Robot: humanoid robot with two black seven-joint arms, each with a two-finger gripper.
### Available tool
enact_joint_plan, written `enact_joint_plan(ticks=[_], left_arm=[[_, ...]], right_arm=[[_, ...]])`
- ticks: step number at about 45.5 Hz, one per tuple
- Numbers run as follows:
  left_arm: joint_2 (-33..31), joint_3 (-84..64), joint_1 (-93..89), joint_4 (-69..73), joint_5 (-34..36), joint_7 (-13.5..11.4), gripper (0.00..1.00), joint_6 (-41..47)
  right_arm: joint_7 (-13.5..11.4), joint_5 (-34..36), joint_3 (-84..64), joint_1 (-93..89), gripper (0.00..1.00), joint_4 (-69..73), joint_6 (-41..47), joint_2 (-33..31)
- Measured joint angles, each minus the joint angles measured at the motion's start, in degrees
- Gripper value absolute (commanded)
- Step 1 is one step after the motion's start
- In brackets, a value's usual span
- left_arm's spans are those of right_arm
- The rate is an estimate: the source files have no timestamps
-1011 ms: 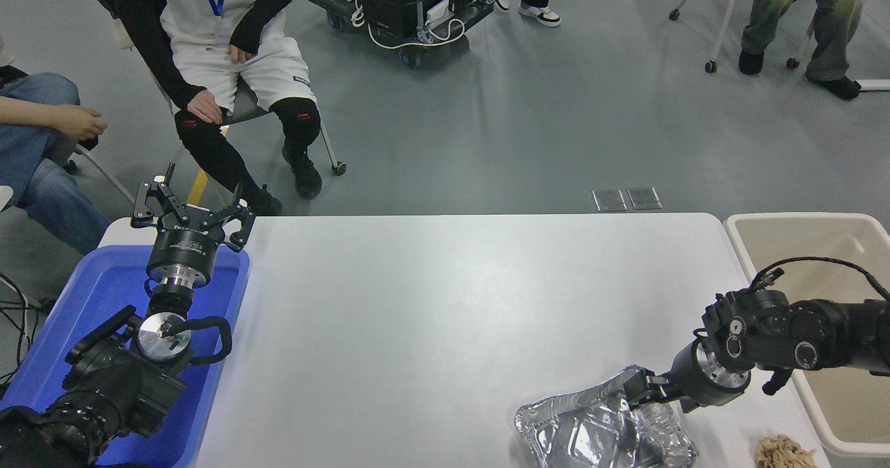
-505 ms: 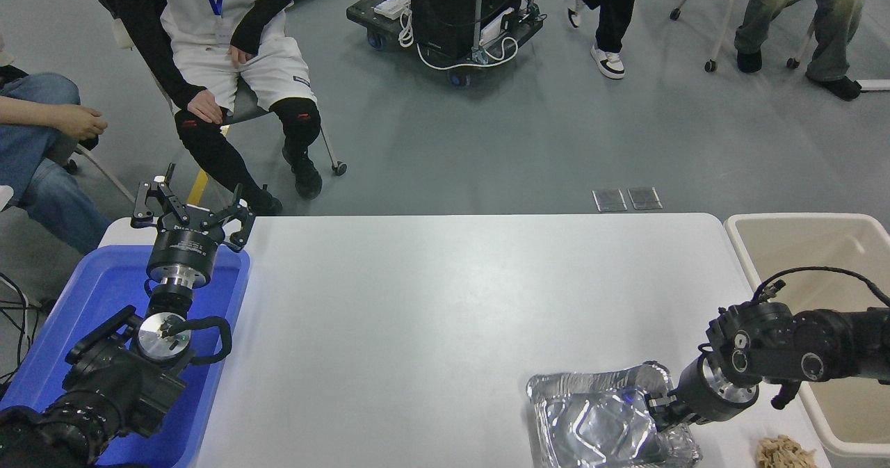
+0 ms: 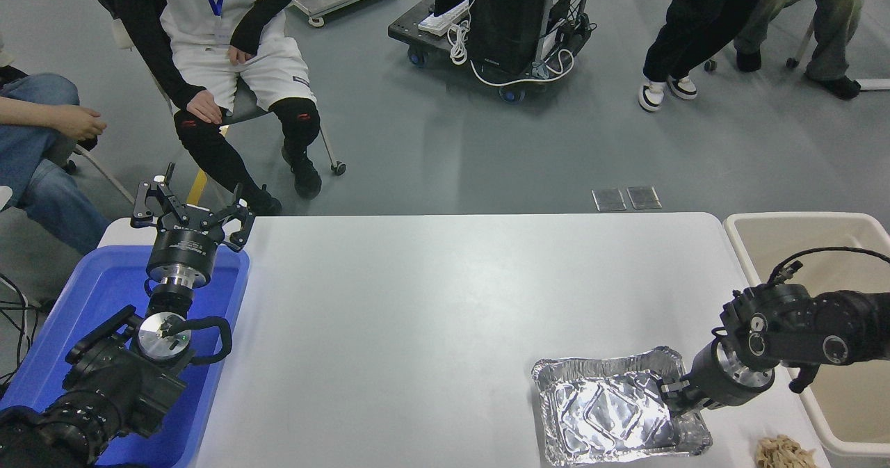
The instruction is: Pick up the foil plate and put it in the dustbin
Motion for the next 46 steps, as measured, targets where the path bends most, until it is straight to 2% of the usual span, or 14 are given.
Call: enact_joint_plan(ticks=[9,27,46], left_arm=[[0.0,0.0,0.0,0.0,-0.01,0.0,0.99,0.0],[0.0,0.0,0.0,0.0,-0.01,0.0,0.99,0.0],[0.0,0.0,0.0,0.0,0.0,0.01,0.99,0.0]], right_arm=[[0.03,1.15,-4.36,8.97,0.0,4.22,3.27,-1.87],[0.03,5.84,-15.08,32.27,0.0,9.92,15.22,-2.71],[-0.02,6.54,-19.25,50.02,0.0,12.12,18.24,-2.51]])
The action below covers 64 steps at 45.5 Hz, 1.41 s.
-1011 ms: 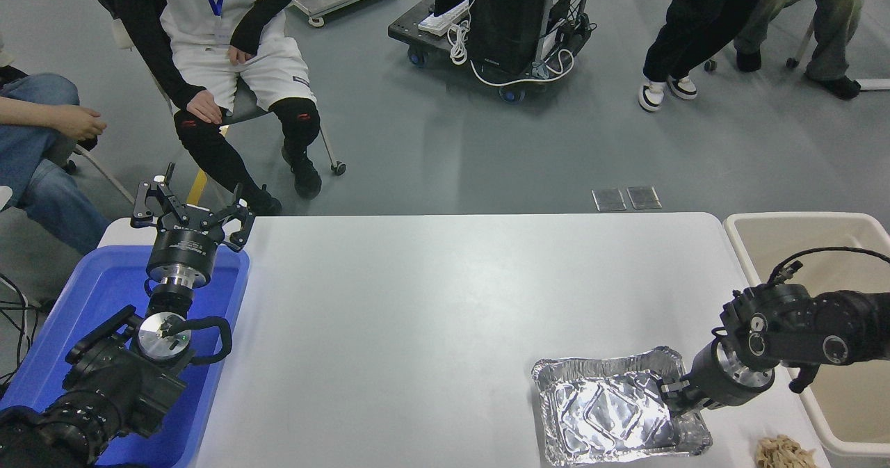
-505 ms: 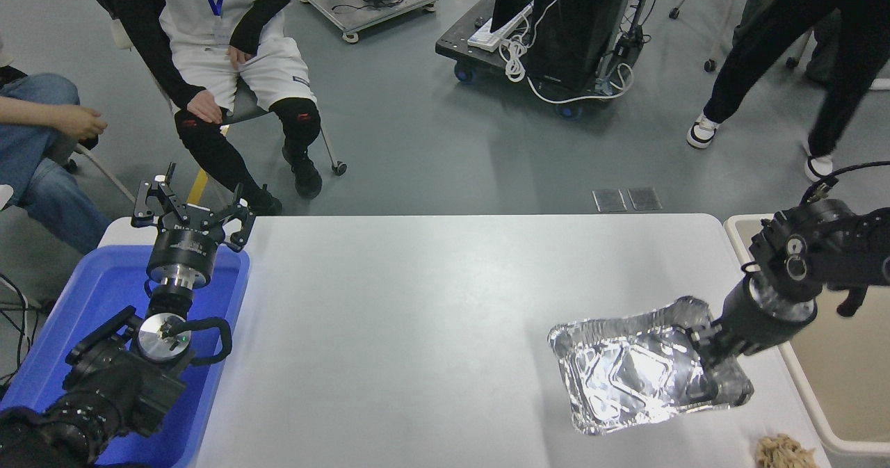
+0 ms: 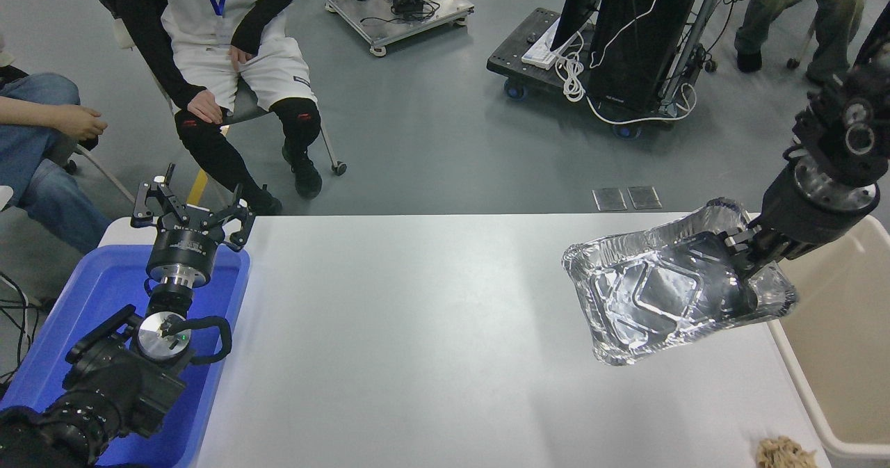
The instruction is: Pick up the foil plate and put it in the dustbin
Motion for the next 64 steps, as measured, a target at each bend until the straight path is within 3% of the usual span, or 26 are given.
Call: enact_joint_plan(ticks=[40,64], left_arm=[[0.0,0.0,0.0,0.0,-0.01,0.03,0.99,0.0],[0.0,0.0,0.0,0.0,0.01,-0.01,0.99,0.0]], right_arm=[[-0.01,0.08,-5.98,11.21,0.0,0.04,0.46,-0.88],[-0.09,-0.38,-11.59,9.31,0.0,-6.61,0.47,-14.03]])
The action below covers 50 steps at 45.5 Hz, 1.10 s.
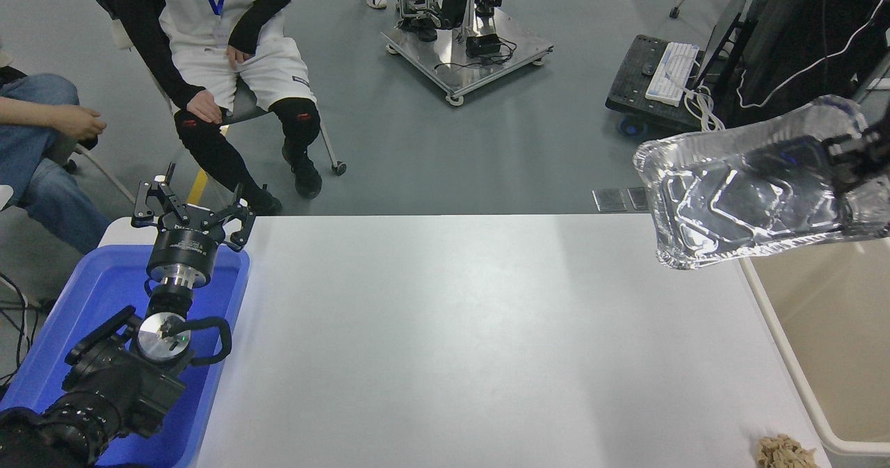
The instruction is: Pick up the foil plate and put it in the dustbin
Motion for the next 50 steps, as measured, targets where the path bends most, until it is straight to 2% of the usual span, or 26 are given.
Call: enact_joint_plan(ticks=[9,22,42,50], left_arm=[[0.0,0.0,0.0,0.0,-0.01,0.0,0.99,0.0],[0.0,0.0,0.0,0.0,-0.03,0.0,0.99,0.0],[0.01,0.0,-0.01,0.01,-0.1,0.0,0.99,0.0],[0.0,0.0,0.0,0.0,-0.09,0.0,0.99,0.0]], right_arm=[[0.0,0.09,-0.39,-3.24,0.0,-4.95,0.0,-7.18],[0.0,0.12,5.07,-14.25,0.0,-15.32,0.0,-13.84],[0.05,0.76,30.29,-45.93,0.0,-34.86,0.0,-16.2],[0.05,3.59,39.53,-58.25,0.0,-40.42,-0.27,-15.37]])
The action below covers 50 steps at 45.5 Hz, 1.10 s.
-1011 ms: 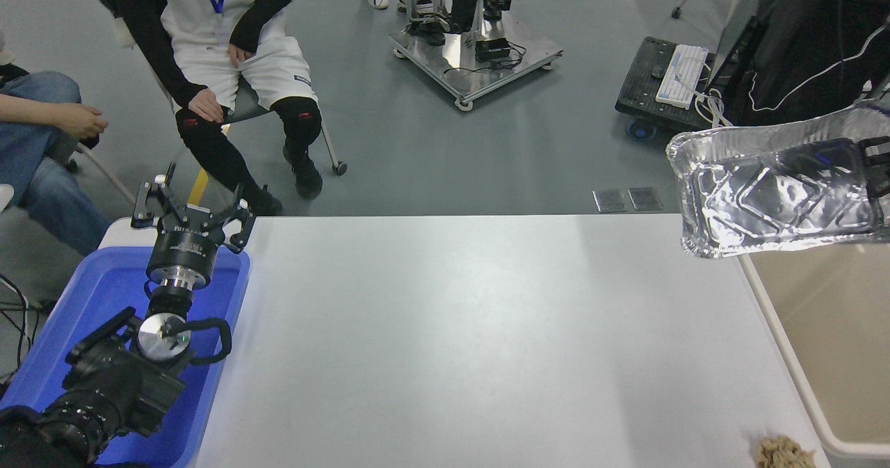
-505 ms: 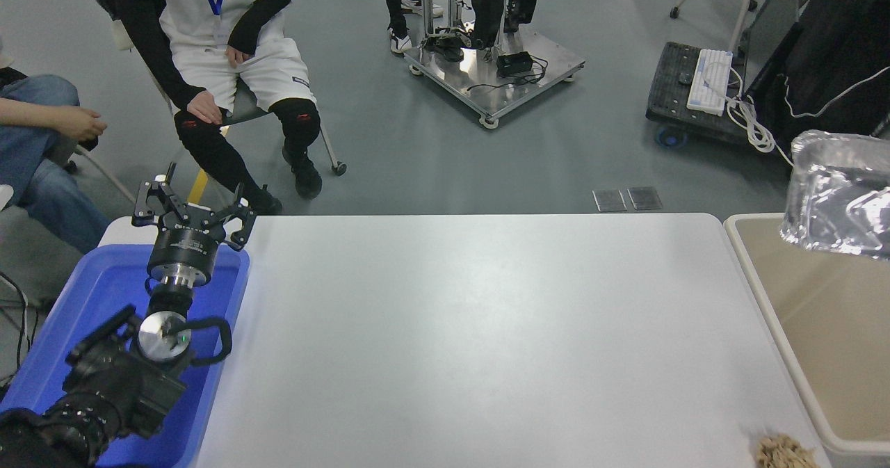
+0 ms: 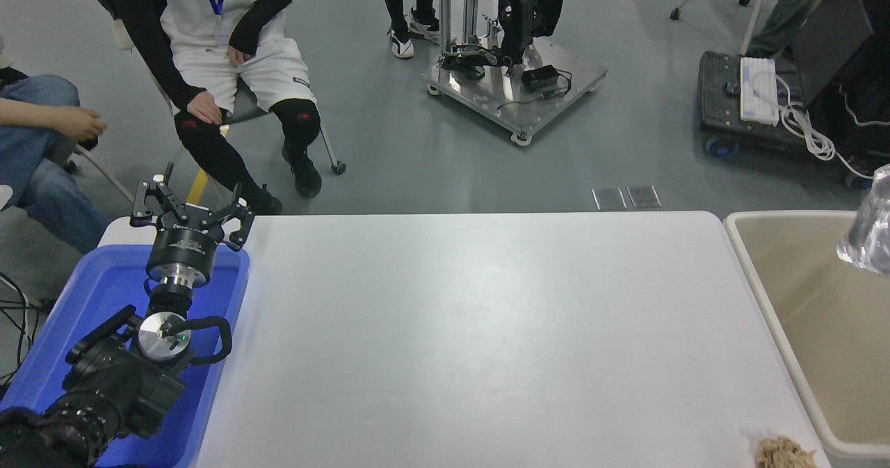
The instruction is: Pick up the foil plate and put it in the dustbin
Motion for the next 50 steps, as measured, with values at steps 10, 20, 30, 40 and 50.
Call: enact_joint_plan(ticks=[10,20,30,40,50], left_arm=[[0.0,0.0,0.0,0.0,-0.01,0.0,0.99,0.0],[0.0,0.0,0.0,0.01,-0.02,0.0,0.99,0.0],[0.0,0.0,0.0,0.0,0.0,0.0,0.99,0.0],[0.0,0.0,0.0,0.0,-0.01,0.0,0.99,0.0],[0.0,0.0,0.0,0.0,-0.02,0.0,0.99,0.0]], right_arm=[[0.0,8.3,4.79,-11.84,0.0,-5.0,-5.57,3.34],[0.02,18.16,6.61,-20.58,0.0,-8.41,-14.09,8.0],[0.0,23.85,7.83,-25.64,0.0,-9.57,-23.81,11.93],[-0.03,26.19,13.21,-31.54,0.0,-10.45,-35.51,15.88],[0.02,27.06,20.49,-36.34,0.0,-12.27,-42.81,19.52]])
